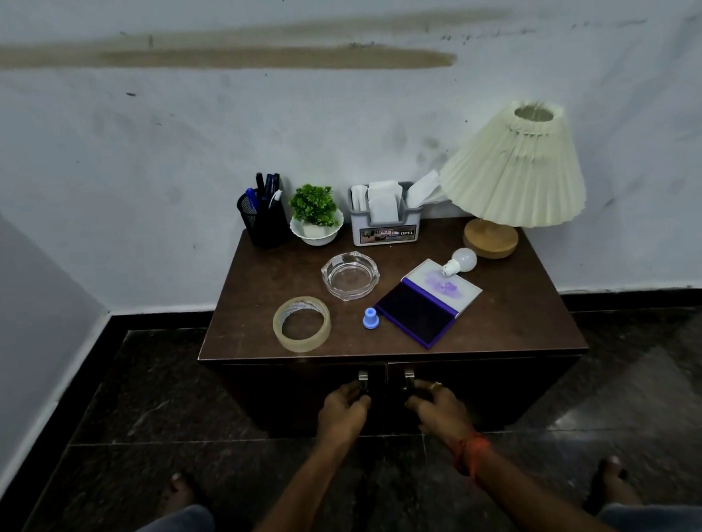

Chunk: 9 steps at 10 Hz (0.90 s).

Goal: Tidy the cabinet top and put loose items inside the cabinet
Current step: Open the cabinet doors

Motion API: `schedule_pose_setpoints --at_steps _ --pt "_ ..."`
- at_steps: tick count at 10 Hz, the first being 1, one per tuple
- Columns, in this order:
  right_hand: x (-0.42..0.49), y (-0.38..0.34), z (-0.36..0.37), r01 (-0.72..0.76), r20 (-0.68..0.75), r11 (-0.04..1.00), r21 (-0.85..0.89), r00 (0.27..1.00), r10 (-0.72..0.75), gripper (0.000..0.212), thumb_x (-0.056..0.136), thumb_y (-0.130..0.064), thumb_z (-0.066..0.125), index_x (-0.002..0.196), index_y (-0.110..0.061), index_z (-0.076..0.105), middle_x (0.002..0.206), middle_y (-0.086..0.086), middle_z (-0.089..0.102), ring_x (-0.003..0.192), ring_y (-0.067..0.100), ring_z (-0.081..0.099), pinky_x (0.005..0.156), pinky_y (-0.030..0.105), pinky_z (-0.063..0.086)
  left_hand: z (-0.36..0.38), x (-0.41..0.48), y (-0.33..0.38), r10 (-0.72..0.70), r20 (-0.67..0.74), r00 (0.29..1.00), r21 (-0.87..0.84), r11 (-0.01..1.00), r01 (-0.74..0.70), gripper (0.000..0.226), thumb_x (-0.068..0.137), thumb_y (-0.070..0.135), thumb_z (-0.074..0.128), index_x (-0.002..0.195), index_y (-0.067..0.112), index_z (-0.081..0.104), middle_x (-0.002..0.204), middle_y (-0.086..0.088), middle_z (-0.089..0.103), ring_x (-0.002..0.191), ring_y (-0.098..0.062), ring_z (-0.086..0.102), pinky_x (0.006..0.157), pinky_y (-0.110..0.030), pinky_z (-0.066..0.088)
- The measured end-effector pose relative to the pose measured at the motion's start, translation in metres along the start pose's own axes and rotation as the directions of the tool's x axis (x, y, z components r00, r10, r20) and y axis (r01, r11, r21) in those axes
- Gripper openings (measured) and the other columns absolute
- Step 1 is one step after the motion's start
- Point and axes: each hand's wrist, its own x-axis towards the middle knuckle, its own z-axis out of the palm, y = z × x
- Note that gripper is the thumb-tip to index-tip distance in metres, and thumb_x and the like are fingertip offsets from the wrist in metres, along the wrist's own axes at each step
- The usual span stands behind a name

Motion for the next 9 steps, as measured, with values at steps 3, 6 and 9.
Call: schedule_pose_setpoints --at_steps 3,6,9 --pt "-0.027 0.036 -0.004 0.072 0.039 0.992 -0.103 0.997 -0.068 0.042 0.082 -0.018 0.067 0.123 -0.022 0.059 0.114 0.001 0.069 0.113 0.018 0.062 0.102 0.03 0.045 -0.017 -0.024 -0.039 0.125 0.022 0.992 0.086 0.988 -0.127 0.035 0.078 -0.012 0.057 0.098 0.016 0.062 0.098 0.003 0.068 0.091 -0.006 0.064 0.082 -0.008 0.046" --pt "-0.055 0.075 -0.02 0.165 0.069 0.944 -0.285 0.986 -0.151 0.033 0.079 -0.026 0.069 0.1 -0.047 0.054 0.104 -0.01 0.07 0.11 0.009 0.064 0.096 0.018 0.043 -0.052 -0.025 -0.091 0.133 0.048 0.99 0.29 0.946 -0.141 0.039 0.052 0.023 0.052 0.087 0.034 0.066 0.082 0.02 0.074 0.09 0.003 0.069 0.094 -0.024 0.052" --pt "-0.075 0.082 -0.047 0.128 0.12 0.884 -0.45 0.989 -0.082 0.037 0.081 -0.059 0.059 0.113 -0.041 0.052 0.122 -0.004 0.06 0.122 0.013 0.054 0.104 0.02 0.035 -0.085 -0.038 -0.119 0.03 -0.101 0.994 0.532 0.846 0.029 0.051 0.057 0.047 0.049 0.108 0.054 0.056 0.106 0.014 0.067 0.106 -0.002 0.062 0.101 -0.024 0.045"
